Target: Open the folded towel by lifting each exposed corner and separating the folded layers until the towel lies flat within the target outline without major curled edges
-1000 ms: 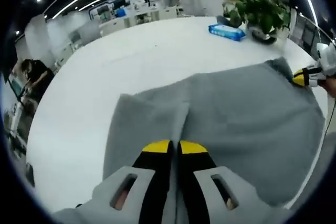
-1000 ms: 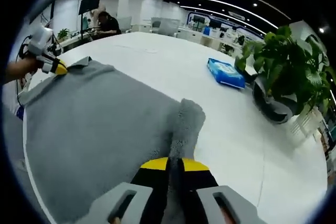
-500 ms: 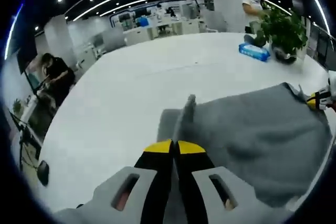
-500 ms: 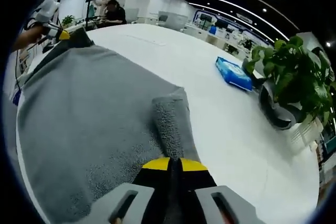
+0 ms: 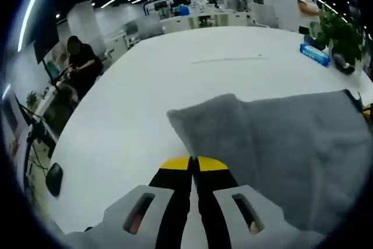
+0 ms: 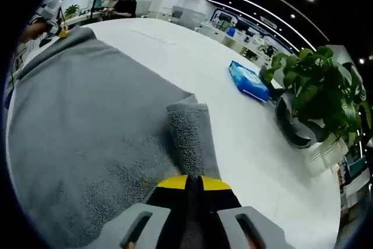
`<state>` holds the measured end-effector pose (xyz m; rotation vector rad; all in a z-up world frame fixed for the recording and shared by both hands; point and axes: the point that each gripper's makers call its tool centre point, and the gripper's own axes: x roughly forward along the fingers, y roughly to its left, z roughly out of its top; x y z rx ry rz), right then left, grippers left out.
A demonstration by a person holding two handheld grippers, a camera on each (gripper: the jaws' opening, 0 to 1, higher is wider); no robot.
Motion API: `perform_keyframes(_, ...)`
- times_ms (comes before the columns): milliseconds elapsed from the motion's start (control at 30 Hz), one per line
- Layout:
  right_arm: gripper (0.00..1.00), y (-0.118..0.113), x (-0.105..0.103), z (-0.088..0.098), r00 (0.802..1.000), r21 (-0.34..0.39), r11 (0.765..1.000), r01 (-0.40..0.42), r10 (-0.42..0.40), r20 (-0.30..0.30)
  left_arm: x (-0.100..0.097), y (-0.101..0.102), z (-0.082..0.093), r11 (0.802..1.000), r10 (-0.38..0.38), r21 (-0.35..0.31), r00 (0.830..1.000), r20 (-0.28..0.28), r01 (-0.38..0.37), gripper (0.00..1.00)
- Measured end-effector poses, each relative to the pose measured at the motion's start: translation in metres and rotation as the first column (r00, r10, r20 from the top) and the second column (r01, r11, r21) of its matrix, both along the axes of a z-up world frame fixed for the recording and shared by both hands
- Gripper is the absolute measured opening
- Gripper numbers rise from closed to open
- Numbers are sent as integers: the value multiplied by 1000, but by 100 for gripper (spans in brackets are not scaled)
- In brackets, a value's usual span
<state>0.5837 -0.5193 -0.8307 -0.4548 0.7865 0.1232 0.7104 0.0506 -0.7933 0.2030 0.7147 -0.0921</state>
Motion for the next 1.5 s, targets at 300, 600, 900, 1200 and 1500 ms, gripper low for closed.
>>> perform_keyframes(300, 8, -35, 9, 4, 996, -22, 996, 92, -92, 11, 7, 21, 3, 996, 5, 88, 998, 58, -10, 4)
perform_keyframes(600, 24, -17, -8, 19, 992, 152, 981, 122, -125, 11, -4, 3, 25, 1000, -18, -17, 995, 99, 19, 11)
perform_keyframes(900, 27, 19, -34, 14, 998, 203, 977, 61, -57, -28, -55, -74, -1, 976, -179, -117, 983, 31, 181, 14)
perform_keyframes(1200, 31, 29, -49, -1, 996, 222, 974, 54, -36, -88, -81, -83, -22, 973, -200, -116, 980, -14, 197, 19)
perform_keyframes(1500, 34, 22, -45, -5, 989, 335, 934, 125, -89, -121, -70, -45, -29, 983, -178, -54, 983, -53, 175, 28)
